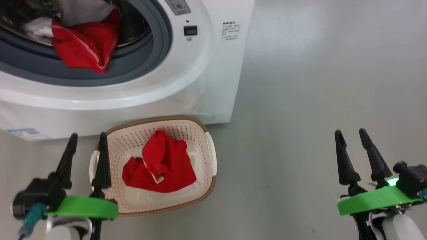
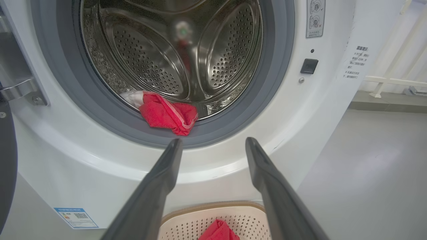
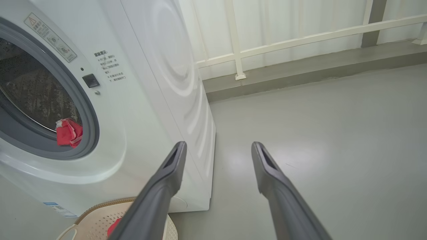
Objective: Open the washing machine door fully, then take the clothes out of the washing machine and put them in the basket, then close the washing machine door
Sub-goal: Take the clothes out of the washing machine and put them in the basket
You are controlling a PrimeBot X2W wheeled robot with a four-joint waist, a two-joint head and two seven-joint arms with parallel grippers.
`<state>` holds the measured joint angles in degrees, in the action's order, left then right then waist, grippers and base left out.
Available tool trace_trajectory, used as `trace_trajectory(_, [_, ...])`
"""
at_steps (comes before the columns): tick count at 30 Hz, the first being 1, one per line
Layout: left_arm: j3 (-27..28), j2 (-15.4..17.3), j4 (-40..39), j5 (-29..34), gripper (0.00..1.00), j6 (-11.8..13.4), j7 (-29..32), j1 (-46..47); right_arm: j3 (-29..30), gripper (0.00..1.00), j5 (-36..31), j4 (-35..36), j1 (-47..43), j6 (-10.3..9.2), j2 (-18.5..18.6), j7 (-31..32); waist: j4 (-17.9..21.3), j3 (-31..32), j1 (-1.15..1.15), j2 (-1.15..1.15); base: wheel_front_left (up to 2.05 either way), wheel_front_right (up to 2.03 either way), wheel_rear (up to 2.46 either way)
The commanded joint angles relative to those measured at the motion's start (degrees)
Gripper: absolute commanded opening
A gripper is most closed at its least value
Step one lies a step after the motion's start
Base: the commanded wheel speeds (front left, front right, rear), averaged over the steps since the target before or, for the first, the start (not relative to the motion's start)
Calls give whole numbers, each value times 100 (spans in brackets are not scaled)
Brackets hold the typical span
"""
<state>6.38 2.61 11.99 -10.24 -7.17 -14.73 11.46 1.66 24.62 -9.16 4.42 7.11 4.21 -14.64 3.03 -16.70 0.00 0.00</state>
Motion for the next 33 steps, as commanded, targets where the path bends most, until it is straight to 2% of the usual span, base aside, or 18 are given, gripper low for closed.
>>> trace_trajectory(1, [104,135,42,-15,100,-32,-27,375,-112,100,-59,168,274,37,24,-36,-54,-259,0,0,0,0,0])
trace_trajectory(10, [22,431,1203,180,100,0,-27,2019,-178,100,-102,248,637,37,7,-36,-110,-916,0,0,0,0,0])
trace_trajectory(14, [-13,521,1744,204,100,32,3,2614,-189,100,-107,256,709,37,-1,-36,-96,-1025,0,0,0,0,0])
trace_trajectory(24, [-123,742,3468,267,100,316,542,4564,-225,100,-97,327,972,37,-48,-36,4,-1476,0,0,0,0,0])
trace_trajectory(33, [-124,908,4669,214,100,511,769,5699,-244,100,-107,395,1143,37,-85,-36,65,-1935,0,0,0,0,0])
